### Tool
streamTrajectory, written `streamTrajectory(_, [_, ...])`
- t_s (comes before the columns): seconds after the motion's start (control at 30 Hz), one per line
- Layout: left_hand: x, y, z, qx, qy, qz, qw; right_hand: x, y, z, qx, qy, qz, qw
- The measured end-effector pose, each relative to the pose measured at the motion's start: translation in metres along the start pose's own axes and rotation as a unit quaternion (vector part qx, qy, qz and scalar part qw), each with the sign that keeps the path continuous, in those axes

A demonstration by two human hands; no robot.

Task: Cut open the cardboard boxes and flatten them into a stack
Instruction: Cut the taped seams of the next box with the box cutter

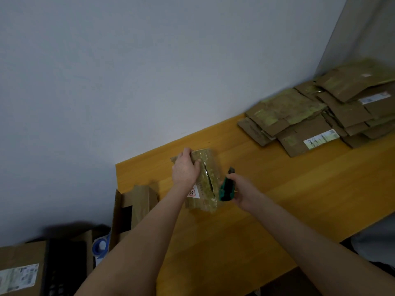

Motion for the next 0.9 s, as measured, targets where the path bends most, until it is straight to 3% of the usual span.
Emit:
streamTrajectory(0.07, [-0.001, -0.001, -0.001, -0.004, 0.001, -0.005, 1.000, -0.001, 0.010, 0.002, -0.071, -0.012, 0.056, 0.996])
streamTrajectory(0.13, [-0.001, -0.002, -0.002, -0.005, 0.004, -0.009, 1.000, -0.010, 0.030, 0.001, -0.197, -0.041, 0.183, 0.962])
streamTrajectory(0.2, [0.000, -0.002, -0.002, -0.010, 0.006, -0.011, 1.000, -0.026, 0.045, -0.006, -0.325, -0.057, 0.304, 0.893])
streamTrajectory(0.3, [0.001, 0.001, 0.000, -0.018, 0.007, -0.004, 1.000, -0.041, 0.051, -0.014, -0.505, -0.089, 0.377, 0.771])
streamTrajectory(0.43, [0.001, 0.002, 0.000, -0.019, 0.008, 0.000, 1.000, -0.051, 0.052, -0.026, -0.611, -0.109, 0.416, 0.665])
streamTrajectory(0.63, [0.001, 0.003, -0.001, -0.024, 0.008, 0.007, 1.000, -0.050, 0.050, -0.037, -0.700, -0.137, 0.413, 0.566])
streamTrajectory(0.9, [-0.002, 0.008, -0.001, -0.020, -0.009, 0.025, 0.999, -0.040, 0.041, -0.053, -0.782, -0.112, 0.354, 0.501])
Point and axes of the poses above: each hand's wrist, its own x-axis towards the middle knuckle, its own z-axis out of the back of the hand, y = z × x, the point moved 10 cm from there along x, towards the middle knuckle, and after that the axes turned 4 degrees about -y, right-handed, at the moved point
